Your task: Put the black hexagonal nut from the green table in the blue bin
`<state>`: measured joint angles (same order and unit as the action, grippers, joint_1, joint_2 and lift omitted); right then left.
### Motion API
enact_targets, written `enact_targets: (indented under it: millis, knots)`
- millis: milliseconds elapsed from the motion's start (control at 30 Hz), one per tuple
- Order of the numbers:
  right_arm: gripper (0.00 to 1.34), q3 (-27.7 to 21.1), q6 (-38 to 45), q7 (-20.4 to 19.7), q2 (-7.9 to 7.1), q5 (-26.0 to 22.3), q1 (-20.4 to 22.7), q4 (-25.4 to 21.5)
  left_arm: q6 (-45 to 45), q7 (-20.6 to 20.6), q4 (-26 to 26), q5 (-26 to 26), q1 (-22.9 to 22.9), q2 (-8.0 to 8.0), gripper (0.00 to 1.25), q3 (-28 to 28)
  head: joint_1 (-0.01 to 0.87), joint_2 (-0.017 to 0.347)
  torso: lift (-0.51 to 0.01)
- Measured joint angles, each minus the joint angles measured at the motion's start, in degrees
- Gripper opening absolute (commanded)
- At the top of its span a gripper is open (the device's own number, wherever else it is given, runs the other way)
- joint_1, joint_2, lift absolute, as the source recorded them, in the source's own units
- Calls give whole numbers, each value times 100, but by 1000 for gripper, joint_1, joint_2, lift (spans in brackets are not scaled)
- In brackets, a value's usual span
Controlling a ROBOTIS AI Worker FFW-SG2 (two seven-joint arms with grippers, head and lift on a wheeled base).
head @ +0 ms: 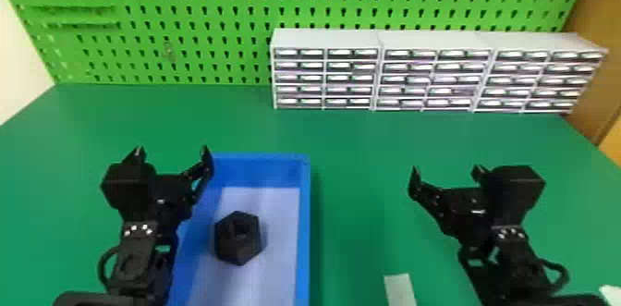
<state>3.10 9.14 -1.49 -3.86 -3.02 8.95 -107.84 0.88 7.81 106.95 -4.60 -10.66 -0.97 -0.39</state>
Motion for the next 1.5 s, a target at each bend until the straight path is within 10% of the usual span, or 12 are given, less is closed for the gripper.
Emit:
enact_targets:
  millis: [1500]
  knots:
    - [1216,-166,52,0,27,-48,62,-51,44,1,1,30,-41,0,1032,-40,657,57,-95]
